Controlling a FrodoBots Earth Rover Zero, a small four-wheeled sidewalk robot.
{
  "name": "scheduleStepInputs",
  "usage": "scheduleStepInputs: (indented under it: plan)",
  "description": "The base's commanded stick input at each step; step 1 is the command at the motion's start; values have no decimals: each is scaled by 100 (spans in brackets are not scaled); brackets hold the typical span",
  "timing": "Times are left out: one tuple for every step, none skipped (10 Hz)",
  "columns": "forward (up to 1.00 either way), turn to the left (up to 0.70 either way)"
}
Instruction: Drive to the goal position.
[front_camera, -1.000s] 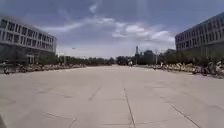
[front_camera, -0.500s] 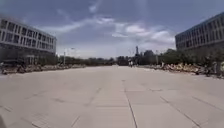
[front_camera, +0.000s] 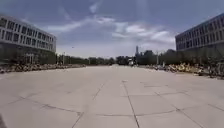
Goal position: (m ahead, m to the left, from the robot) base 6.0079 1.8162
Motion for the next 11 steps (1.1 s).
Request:
scheduleStepInputs:
  plan:
    - [60, 0]
    - [60, 0]
    - [60, 0]
    - [60, 0]
    - [60, 0]
    - [60, 0]
    - [60, 0]
    - [60, 0]
    - [60, 0]
    - [60, 0]
    - [60, 0]
